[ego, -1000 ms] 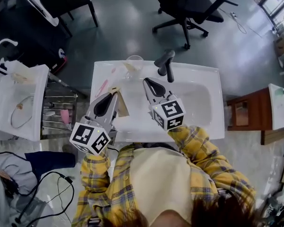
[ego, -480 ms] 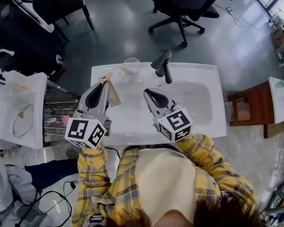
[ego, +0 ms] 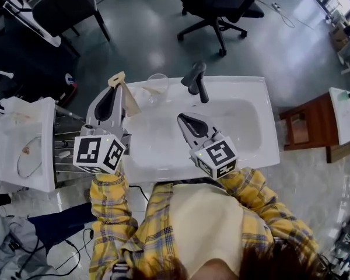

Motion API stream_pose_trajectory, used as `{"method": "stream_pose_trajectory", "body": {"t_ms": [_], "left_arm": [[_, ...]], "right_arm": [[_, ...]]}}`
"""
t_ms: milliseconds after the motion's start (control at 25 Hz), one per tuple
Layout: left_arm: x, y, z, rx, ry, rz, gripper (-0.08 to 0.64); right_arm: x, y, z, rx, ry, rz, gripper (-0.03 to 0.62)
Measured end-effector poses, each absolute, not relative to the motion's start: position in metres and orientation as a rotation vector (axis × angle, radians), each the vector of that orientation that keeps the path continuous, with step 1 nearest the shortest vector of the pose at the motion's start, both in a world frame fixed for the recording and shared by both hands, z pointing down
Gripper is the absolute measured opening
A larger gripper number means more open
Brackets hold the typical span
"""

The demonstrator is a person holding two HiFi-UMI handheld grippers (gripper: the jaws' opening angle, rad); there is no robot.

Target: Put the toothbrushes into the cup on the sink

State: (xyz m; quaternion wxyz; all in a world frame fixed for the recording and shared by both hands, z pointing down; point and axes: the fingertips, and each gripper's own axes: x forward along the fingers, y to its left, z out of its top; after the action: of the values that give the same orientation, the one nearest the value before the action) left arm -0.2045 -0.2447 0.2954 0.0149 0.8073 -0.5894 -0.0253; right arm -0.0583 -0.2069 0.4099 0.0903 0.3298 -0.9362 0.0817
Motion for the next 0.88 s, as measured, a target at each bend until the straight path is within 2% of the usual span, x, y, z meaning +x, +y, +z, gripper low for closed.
{"method": "stream_pose_trajectory", "body": {"t_ms": [520, 880], "left_arm": [[-0.216, -0.285, 0.257, 2.532, -2.003, -0.228, 0.020], [-0.194, -0.296, 0.253, 2.593, -1.939, -0.326, 0.020]], "right_arm": [[-0.048, -0.199, 0.417, 1.013, -2.761, 0.277, 0.018], [-0.037, -0.195, 0.425, 1.047, -2.734, 0.313, 0.018]]}}
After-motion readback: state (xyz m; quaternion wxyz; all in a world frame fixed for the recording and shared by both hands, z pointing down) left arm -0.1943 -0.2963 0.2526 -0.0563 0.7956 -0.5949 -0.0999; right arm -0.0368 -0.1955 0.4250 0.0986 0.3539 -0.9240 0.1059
